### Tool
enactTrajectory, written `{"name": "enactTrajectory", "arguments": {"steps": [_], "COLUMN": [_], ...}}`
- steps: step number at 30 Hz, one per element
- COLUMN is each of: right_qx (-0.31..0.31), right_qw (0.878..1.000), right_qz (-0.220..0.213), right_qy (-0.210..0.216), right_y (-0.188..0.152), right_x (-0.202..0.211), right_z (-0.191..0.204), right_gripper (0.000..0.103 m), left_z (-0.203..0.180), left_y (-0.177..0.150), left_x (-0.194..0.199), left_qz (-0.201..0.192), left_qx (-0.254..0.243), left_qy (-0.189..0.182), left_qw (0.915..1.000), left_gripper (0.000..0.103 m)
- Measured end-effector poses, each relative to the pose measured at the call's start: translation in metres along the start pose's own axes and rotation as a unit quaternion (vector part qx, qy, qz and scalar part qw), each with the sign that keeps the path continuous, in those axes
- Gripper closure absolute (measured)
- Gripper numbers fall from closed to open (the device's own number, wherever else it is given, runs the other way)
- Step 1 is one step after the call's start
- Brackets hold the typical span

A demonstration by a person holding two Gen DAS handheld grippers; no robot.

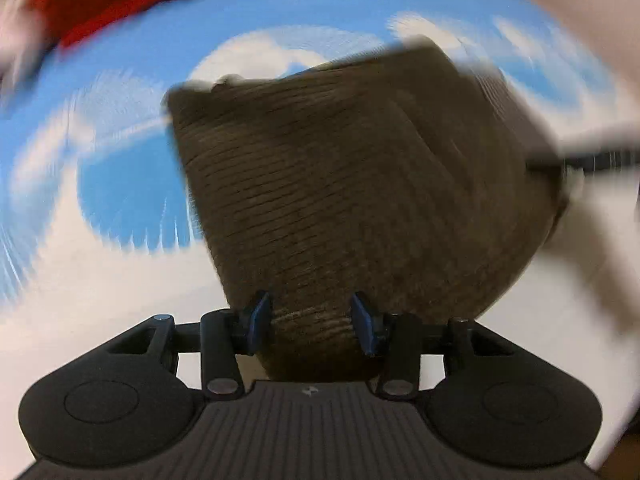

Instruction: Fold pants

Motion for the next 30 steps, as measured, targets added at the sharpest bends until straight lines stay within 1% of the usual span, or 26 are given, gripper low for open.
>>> {"name": "enactTrajectory", "arguments": {"steps": [1,3,5,7,8,10,12,13,14,16,17,18,20,23,24,25,26,27,28,29,30], "right_qx": [-0.009,-0.027,-0.017,-0.011,-0.01,-0.009,-0.005,-0.004,-0.006,-0.014,-0.017,-0.018,-0.016,-0.009,-0.007,-0.005,-0.005,-0.003,-0.003,-0.011,-0.017], "right_qw": [1.0,1.0,1.0,0.999,0.999,0.997,0.995,0.993,0.991,0.988,0.986,0.984,0.979,0.974,0.973,0.973,0.975,0.981,0.986,0.989,0.991], "right_qz": [0.006,0.004,-0.013,-0.026,-0.033,-0.055,-0.086,-0.101,-0.116,-0.14,-0.152,-0.168,-0.193,-0.219,-0.222,-0.222,-0.214,-0.185,-0.149,-0.129,-0.123], "right_qy": [-0.002,-0.007,-0.014,-0.028,-0.036,-0.044,-0.051,-0.055,-0.06,-0.065,-0.062,-0.059,-0.056,-0.058,-0.058,-0.057,-0.058,-0.062,-0.069,-0.065,-0.053], "right_y": [-0.002,0.0,0.001,0.001,0.002,0.005,0.01,0.013,0.017,0.023,0.024,0.025,0.024,0.013,0.007,-0.001,-0.013,-0.023,-0.03,-0.034,-0.036], "right_x": [-0.001,0.005,0.016,0.027,0.033,0.049,0.074,0.085,0.1,0.127,0.141,0.158,0.182,0.206,0.208,0.206,0.199,0.191,0.182,0.177,0.176], "right_z": [-0.001,-0.002,0.0,-0.002,-0.004,-0.006,-0.008,-0.009,-0.011,-0.012,-0.013,-0.015,-0.016,-0.017,-0.016,-0.016,-0.016,-0.014,-0.012,-0.011,-0.009], "right_gripper": [0.026,0.029,0.03,0.03,0.031,0.031,0.031,0.031,0.029,0.025,0.021,0.017,0.013,0.007,0.006,0.006,0.007,0.011,0.014,0.015,0.015], "left_z": [-0.005,-0.004,-0.005,-0.009,-0.011,-0.017,-0.021,-0.021,-0.023,-0.029,-0.035,-0.042,-0.057,-0.079,-0.083,-0.086,-0.086,-0.083,-0.079,-0.076,-0.073], "left_y": [0.002,0.006,0.01,0.014,0.016,0.021,0.024,0.026,0.028,0.031,0.031,0.029,0.025,0.01,0.002,-0.009,-0.019,-0.028,-0.035,-0.036,-0.033], "left_x": [0.004,0.014,0.028,0.039,0.049,0.07,0.094,0.105,0.116,0.136,0.146,0.155,0.17,0.179,0.178,0.178,0.17,0.158,0.152,0.152,0.154], "left_qz": [-0.001,-0.014,-0.037,-0.055,-0.074,-0.114,-0.153,-0.168,-0.178,-0.19,-0.195,-0.197,-0.197,-0.192,-0.194,-0.201,-0.199,-0.162,-0.135,-0.136,-0.146], "left_qx": [-0.013,0.009,0.017,0.013,0.014,0.03,0.065,0.08,0.091,0.102,0.103,0.105,0.106,0.125,0.141,0.159,0.173,0.189,0.206,0.221,0.226], "left_qy": [0.014,0.021,0.024,0.048,0.059,0.058,0.052,0.058,0.075,0.105,0.106,0.101,0.086,0.069,0.068,0.069,0.075,0.09,0.101,0.1,0.099], "left_qw": [0.9998,0.9997,0.9989,0.9972,0.9954,0.9914,0.9847,0.9807,0.9769,0.9709,0.9697,0.9695,0.9709,0.9709,0.9685,0.9642,0.9618,0.9643,0.964,0.9605,0.9579], "left_gripper": [0.052,0.052,0.05,0.044,0.041,0.024,0.019,0.018,0.017,0.016,0.015,0.012,0.012,0.009,0.002,0.0,0.0,0.001,0.001,0.001,0.001]}}
Point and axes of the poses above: each gripper's, at about its wrist camera, not at the fingertips, and x roughly against the way its jaws point, z to its left, y to its top, the point moved 7 cm from there along -x, roughly the way its jaws point, and after that the axes turned 13 degrees about -y, right-handed, at the moved point
